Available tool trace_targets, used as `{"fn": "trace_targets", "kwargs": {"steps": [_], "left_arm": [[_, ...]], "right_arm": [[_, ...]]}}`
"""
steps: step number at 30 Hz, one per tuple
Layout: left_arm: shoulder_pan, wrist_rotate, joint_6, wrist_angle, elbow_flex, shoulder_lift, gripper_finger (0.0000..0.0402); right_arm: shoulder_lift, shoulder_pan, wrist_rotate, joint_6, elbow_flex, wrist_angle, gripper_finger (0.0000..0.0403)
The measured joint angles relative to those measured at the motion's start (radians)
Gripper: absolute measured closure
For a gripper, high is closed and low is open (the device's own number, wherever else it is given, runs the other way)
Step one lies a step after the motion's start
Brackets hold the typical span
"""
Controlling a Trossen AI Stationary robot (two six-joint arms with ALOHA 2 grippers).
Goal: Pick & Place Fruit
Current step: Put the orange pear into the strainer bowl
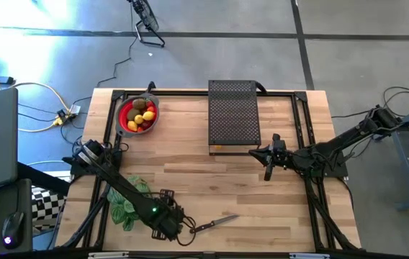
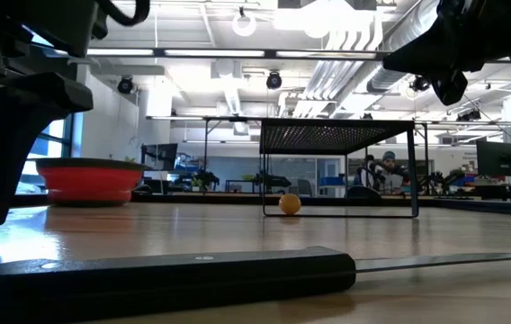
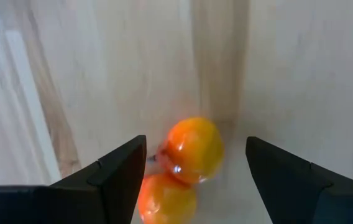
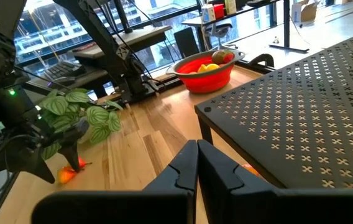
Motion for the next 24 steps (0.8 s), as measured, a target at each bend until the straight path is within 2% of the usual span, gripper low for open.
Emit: {"fn": "trace_targets", "kwargs": {"steps": [24], "left_arm": [[0.000,-0.001,0.010,0.025,0.000,0.000,0.0133]], "right_arm": [[0.000,0.000,0.000,0.000,0.000,0.000,0.0400]]}}
